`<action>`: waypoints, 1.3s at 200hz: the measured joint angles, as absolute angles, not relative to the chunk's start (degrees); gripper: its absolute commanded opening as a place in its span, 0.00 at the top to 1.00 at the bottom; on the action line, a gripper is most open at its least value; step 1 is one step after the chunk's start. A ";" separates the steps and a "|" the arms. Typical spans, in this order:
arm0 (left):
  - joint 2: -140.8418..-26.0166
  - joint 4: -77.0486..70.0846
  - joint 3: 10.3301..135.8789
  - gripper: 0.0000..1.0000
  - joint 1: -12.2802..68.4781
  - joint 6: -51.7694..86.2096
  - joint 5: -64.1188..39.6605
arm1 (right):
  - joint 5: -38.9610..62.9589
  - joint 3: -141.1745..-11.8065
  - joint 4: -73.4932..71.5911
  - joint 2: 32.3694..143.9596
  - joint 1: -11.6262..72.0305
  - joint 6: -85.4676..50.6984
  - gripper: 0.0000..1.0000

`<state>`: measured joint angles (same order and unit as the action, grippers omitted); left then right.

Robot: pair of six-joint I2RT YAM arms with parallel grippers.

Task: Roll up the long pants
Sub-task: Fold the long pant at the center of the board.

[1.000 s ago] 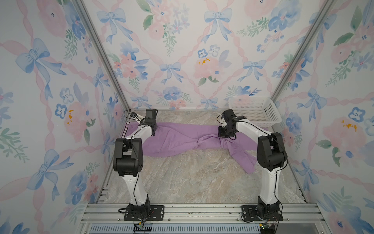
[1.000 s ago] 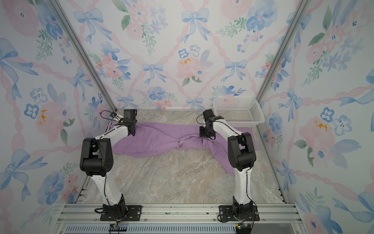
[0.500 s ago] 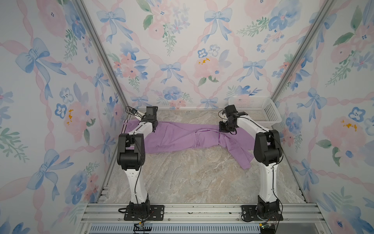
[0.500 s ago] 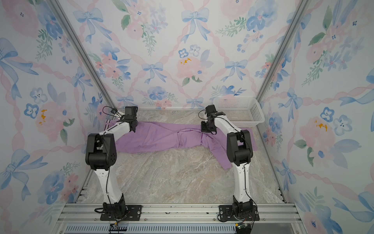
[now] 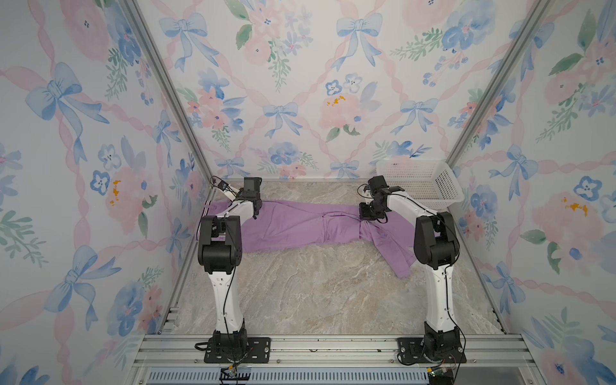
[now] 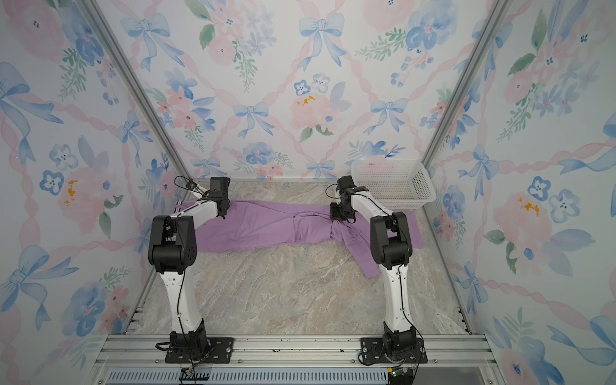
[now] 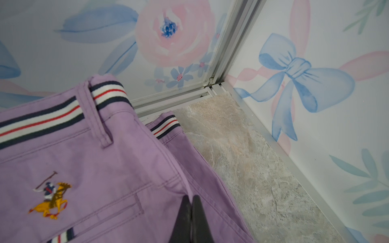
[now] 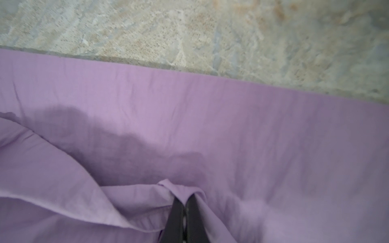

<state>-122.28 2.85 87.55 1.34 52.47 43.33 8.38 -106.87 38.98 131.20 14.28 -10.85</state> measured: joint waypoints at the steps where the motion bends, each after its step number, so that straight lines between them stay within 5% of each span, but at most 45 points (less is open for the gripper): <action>1: -122.28 2.85 87.55 1.00 1.34 52.47 43.40 | 8.38 -106.87 38.94 131.20 14.28 -10.83 1.00; 100: -127.17 2.85 91.48 1.00 -2.15 52.47 43.68 | 8.62 -107.20 37.23 131.22 13.26 -10.15 1.00; 113: -128.38 2.87 92.33 0.54 -2.15 51.96 43.62 | 8.62 -107.98 37.28 131.28 13.17 -9.93 0.99; 115: -128.55 2.90 92.49 0.46 -2.15 52.03 43.62 | 8.62 -108.12 37.26 131.31 13.15 -9.93 0.93; 120: -128.95 2.83 92.77 0.08 -2.15 51.86 43.59 | 8.62 -108.49 37.23 131.33 13.13 -9.87 0.72; 123: -129.16 2.83 92.95 0.03 -2.15 51.79 43.62 | 8.62 -108.73 37.28 131.35 13.13 -9.80 0.59; 136: -129.71 2.83 93.45 0.02 -2.20 51.40 43.62 | 8.58 -109.95 37.39 131.41 13.04 -9.78 0.20; 143: -129.73 2.83 93.45 0.02 -2.20 51.20 43.66 | 8.49 -110.48 37.39 131.41 12.93 -9.76 0.13; 176: -129.25 2.66 92.75 0.02 -1.91 50.92 43.64 | 6.85 -105.84 35.92 128.70 12.14 -9.15 0.14; 260: -122.15 2.44 85.21 0.02 2.59 49.84 39.57 | 1.21 -75.64 35.75 99.50 8.67 -12.71 0.20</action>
<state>-122.15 2.44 85.21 2.59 49.84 39.57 1.21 -75.64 35.75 99.50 8.67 -12.71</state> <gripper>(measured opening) 0.979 0.799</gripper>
